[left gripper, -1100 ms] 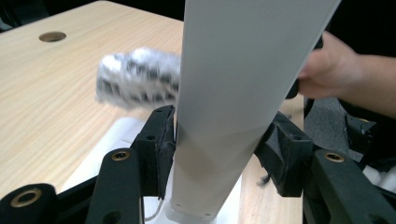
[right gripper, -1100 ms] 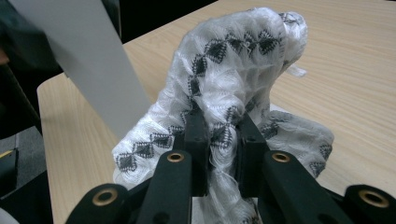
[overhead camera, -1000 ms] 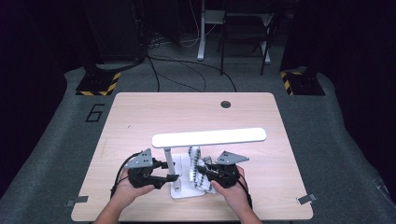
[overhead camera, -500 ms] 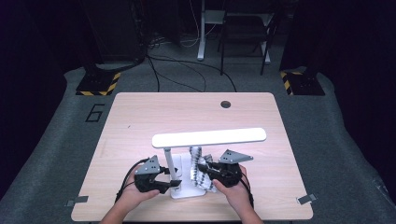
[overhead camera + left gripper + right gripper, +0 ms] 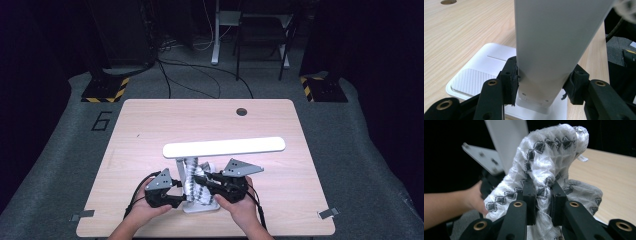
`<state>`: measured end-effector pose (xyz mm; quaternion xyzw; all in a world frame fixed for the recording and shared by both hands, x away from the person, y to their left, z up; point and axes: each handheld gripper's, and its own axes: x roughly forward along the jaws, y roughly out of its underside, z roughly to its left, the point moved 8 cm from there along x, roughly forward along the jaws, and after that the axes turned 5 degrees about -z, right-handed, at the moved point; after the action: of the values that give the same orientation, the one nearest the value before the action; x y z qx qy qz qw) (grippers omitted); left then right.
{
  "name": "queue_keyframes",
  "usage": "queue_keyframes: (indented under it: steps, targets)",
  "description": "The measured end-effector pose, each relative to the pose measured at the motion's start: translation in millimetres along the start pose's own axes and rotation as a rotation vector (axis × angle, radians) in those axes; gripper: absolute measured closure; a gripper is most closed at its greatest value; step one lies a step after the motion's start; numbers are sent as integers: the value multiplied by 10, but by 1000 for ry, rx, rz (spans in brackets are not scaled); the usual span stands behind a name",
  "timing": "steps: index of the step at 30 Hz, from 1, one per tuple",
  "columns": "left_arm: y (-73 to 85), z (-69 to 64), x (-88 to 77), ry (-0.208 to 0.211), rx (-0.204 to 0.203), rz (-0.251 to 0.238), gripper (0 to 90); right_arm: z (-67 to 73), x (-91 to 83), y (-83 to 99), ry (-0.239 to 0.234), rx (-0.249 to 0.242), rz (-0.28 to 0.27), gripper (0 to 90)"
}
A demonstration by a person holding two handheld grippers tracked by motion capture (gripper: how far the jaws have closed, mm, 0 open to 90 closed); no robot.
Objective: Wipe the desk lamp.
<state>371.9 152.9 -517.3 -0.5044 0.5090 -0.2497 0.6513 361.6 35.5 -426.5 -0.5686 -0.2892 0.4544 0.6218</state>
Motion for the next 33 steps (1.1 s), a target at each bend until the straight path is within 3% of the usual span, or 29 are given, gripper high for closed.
queue_keyframes:
  steps: [4,6,9,12,13,15,16,20,23,25,26,27,28,30,31,33]
  targets:
    - [0,4,-6,-12,14,13,523,60,143,-1,9,-30,13,790]
    - [-1,4,-3,-14,13,13,523,44,172,63,17,-32,42,790]
    - [-7,-6,6,-18,19,24,525,30,161,68,35,-32,40,790]
    - [-9,-8,9,-23,19,28,527,61,142,4,28,-41,11,790]
    - [-12,-18,15,-28,9,26,527,119,100,-129,23,-56,-39,790]
    - [-12,-20,16,-28,8,27,528,143,78,-170,21,-60,-50,791]
    - [-15,-24,18,-30,4,29,529,199,57,-299,29,-86,-97,790]
    - [-19,-29,25,-41,7,35,529,243,24,-441,42,-118,-140,789]
    - [-21,-33,29,-46,9,41,530,273,-6,-534,37,-113,-166,790]
    - [-20,-32,26,-48,5,43,530,273,17,-510,40,-124,-151,790]
    - [-22,-28,22,-52,2,43,531,242,58,-419,39,-125,-102,790]
    - [-22,-28,22,-52,2,43,531,242,58,-419,39,-125,-102,790]
    - [-21,-28,21,-49,0,43,531,185,103,-281,36,-113,-40,790]
    - [-19,-20,17,-52,13,52,531,163,119,-229,36,-106,-24,790]
    - [-19,-24,21,-52,13,53,531,101,135,-81,38,-91,30,790]
    - [-22,-26,28,-54,23,66,531,73,135,-23,34,-77,45,790]
